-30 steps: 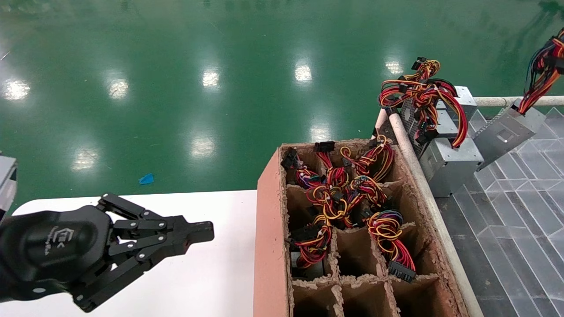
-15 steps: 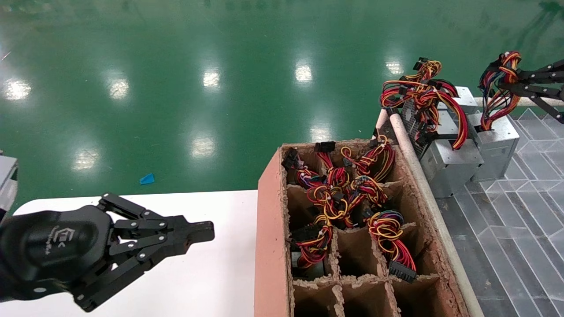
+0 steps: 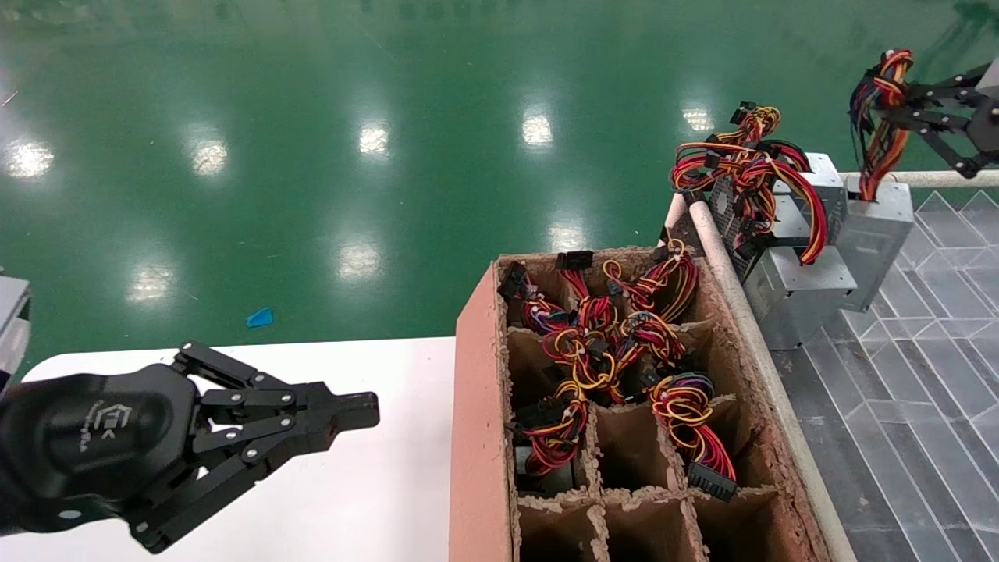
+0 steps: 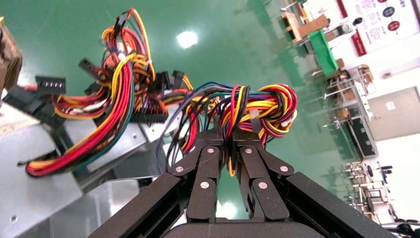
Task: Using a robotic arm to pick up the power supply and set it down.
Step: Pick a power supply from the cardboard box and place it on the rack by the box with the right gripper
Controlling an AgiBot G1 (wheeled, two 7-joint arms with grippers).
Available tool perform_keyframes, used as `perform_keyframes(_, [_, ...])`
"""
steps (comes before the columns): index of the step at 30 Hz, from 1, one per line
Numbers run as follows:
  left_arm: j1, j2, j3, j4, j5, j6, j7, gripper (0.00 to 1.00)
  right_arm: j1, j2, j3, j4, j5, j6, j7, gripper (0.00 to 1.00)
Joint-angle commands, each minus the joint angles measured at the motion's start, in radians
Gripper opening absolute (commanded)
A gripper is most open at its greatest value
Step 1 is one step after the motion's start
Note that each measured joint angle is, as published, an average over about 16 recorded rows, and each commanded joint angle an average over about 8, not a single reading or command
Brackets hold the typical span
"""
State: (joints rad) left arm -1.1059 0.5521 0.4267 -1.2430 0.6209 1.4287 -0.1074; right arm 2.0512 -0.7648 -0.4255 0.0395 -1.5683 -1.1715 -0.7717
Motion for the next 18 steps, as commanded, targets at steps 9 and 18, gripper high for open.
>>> perform_keyframes(9, [0.000,0.000,0.000,0.000,0.000,0.000,0.000,0.00,-0.016,-0.035,0.029,-0.026,0.043,-0.022,-0.012,0.00])
perform_keyframes(18, [0.000,0.000,0.000,0.000,0.000,0.000,0.000,0.00,-0.026,-0.046,0.030,-0.033,0.045,-0.027,-0.023,0.00])
